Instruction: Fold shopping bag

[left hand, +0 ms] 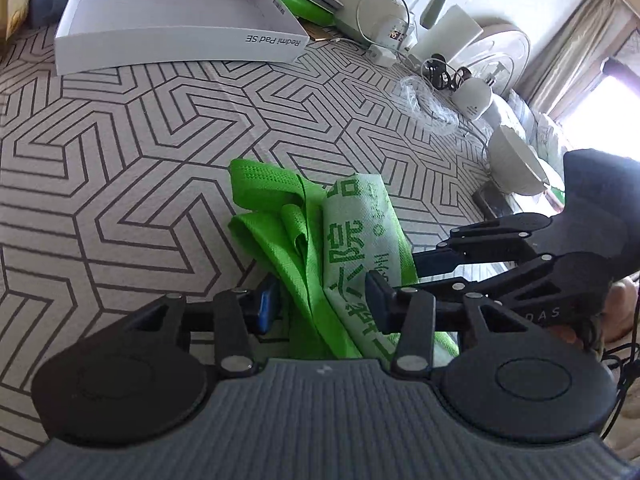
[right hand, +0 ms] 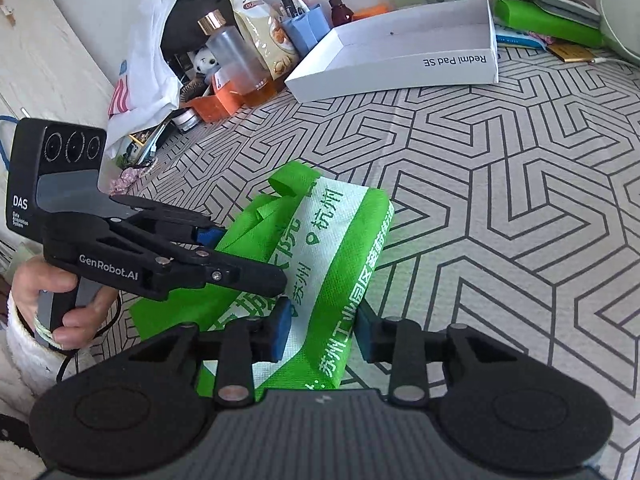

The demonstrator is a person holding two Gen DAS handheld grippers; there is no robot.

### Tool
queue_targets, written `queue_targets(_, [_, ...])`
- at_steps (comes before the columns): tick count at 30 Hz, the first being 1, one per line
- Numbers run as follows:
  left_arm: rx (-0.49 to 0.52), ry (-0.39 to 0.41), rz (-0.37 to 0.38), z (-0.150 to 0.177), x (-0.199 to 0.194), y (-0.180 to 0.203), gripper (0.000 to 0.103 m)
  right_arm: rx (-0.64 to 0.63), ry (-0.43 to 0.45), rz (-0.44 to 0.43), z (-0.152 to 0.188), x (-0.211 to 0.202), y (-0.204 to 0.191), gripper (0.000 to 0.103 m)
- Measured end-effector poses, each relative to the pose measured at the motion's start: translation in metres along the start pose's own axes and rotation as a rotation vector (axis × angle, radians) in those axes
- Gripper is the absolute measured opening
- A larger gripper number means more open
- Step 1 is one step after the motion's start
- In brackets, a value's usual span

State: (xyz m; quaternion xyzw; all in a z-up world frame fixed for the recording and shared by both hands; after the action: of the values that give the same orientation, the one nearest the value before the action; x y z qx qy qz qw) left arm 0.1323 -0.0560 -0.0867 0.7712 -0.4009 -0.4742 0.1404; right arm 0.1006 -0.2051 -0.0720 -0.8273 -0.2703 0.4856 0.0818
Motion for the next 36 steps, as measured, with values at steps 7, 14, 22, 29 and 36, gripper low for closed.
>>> queue_targets(7, [-0.221, 0.159, 0.148, 0.000, -0.028, -0.031, 0.046, 0.005, -0.037, 0.004, -0.003, 0.000, 0.000, 0.033])
queue_targets(14, [-0.271, 0.218, 0.098, -0.004, -0.032, -0.041, 0.046, 0.034, -0.033, -0.011, -0.002, -0.003, 0.004, 0.033])
queue_targets(22, [-0.158, 0.191, 0.215, 0.019, -0.041, -0.021, 0.005, 0.055, 0.030, -0.021, 0.005, -0.005, 0.007, 0.033])
queue_targets(29, [-0.136, 0.157, 0.275, 0.013, -0.019, -0.007, 0.005, 0.035, 0.041, -0.008, 0.005, -0.004, 0.005, 0.033])
queue_targets(36, [-0.059, 0.090, 0.205, 0.012, 0.013, 0.014, 0.005, 0.029, 0.053, 0.023, 0.006, -0.003, 0.001, 0.030])
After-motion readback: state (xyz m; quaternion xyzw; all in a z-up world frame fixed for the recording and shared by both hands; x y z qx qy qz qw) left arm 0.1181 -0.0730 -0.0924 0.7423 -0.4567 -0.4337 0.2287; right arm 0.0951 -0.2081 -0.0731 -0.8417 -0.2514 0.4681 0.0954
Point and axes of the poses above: each gripper's, at about its wrist camera, not at the fingertips, and x roughly the way its jaws point, y to its right, z to its underside, the point moved 7 cm from there along x, roughly the way its jaws point, and after that the axes turned 4 degrees about z, right-handed, at the moved point
